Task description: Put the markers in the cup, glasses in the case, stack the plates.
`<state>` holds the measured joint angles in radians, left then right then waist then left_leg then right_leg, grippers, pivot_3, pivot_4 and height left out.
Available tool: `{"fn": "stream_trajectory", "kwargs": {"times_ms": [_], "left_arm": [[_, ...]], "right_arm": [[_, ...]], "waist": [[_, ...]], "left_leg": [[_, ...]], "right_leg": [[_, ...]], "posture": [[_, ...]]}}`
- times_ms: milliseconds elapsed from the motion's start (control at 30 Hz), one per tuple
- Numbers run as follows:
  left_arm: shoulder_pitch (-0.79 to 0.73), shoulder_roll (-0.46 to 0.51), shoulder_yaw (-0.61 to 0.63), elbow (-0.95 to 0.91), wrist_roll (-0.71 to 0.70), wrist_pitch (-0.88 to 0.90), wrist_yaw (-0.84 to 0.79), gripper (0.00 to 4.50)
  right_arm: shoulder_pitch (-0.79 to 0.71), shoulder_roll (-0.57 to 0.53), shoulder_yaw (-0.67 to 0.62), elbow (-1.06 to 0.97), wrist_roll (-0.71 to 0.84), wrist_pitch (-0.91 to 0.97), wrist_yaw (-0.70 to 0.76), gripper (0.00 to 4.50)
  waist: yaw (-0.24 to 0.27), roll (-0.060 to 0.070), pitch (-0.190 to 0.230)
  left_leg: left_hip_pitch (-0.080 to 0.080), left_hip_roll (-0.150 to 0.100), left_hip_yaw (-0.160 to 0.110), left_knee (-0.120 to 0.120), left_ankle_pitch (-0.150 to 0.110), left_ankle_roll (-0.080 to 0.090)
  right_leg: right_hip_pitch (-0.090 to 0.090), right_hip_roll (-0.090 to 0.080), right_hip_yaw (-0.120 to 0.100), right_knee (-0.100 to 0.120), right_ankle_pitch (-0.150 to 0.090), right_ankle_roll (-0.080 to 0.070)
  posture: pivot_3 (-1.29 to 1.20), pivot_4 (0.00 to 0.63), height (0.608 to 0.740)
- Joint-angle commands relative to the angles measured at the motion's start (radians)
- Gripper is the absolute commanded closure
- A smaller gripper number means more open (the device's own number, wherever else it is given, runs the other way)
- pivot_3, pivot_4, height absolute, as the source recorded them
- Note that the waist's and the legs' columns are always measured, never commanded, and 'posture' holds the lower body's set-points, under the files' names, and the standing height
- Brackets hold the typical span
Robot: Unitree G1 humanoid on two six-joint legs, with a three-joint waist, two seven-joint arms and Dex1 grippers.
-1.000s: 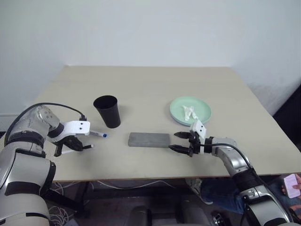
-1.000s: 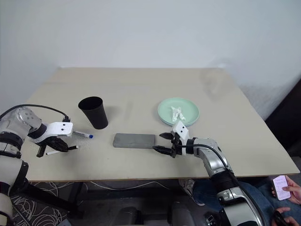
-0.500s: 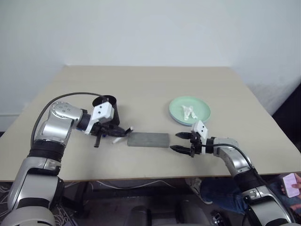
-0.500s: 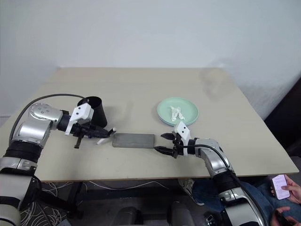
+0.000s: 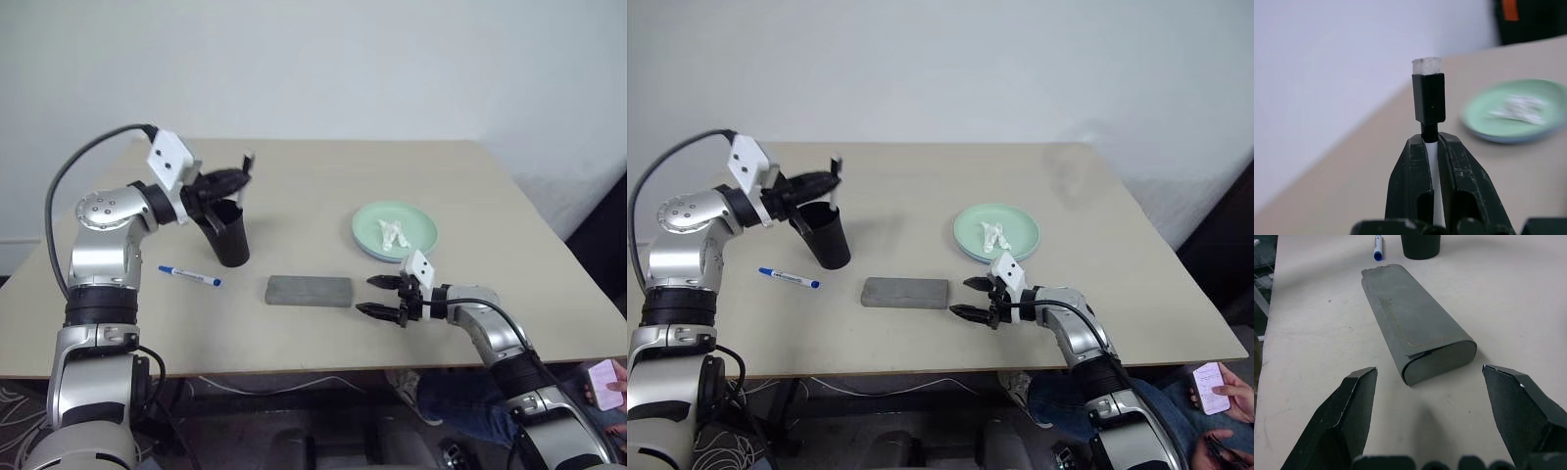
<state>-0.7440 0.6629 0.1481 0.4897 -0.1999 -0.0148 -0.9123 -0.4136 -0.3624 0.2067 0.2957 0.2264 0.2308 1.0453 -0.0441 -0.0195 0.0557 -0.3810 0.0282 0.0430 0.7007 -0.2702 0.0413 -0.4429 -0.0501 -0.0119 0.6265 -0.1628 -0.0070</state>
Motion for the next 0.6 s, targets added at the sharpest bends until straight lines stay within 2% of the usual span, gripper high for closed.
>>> {"fn": "stream_trajectory", "kwargs": {"times_ms": [33,200,600], "left_arm": [[-0.035,-0.009,0.033,0.026,0.014,-0.068,0.087,4.47],[-0.033,-0.024,0.043,0.12,0.046,-0.135,0.216,4.47],[-0.007,-0.089,0.042,0.222,0.029,-0.143,0.238,4.47]], "right_arm": [[-0.026,-0.003,-0.012,-0.026,0.007,-0.005,0.007,0.75],[-0.033,-0.001,-0.011,-0.018,0.005,-0.009,0.01,0.75],[-0.021,-0.005,-0.008,-0.031,0.004,-0.005,0.008,0.75]], "waist": [[0.0,0.0,0.0],[0.0,0.0,0.0],[0.0,-0.001,0.0]], "left_leg": [[0.0,0.0,0.0,0.0,0.0,0.0],[0.0,0.0,0.001,0.0,0.0,0.0],[0.0,0.0,0.001,0.0,0.0,-0.001]], "right_leg": [[0.0,0.0,0.0,0.0,0.0,0.0],[0.0,0.0,0.0,0.0,0.0,0.0],[0.0,0.0,-0.001,-0.001,0.001,0.0]], "posture": [[0.0,0.0,0.721],[0.0,0.0,0.721],[0.0,0.0,0.721]]}}
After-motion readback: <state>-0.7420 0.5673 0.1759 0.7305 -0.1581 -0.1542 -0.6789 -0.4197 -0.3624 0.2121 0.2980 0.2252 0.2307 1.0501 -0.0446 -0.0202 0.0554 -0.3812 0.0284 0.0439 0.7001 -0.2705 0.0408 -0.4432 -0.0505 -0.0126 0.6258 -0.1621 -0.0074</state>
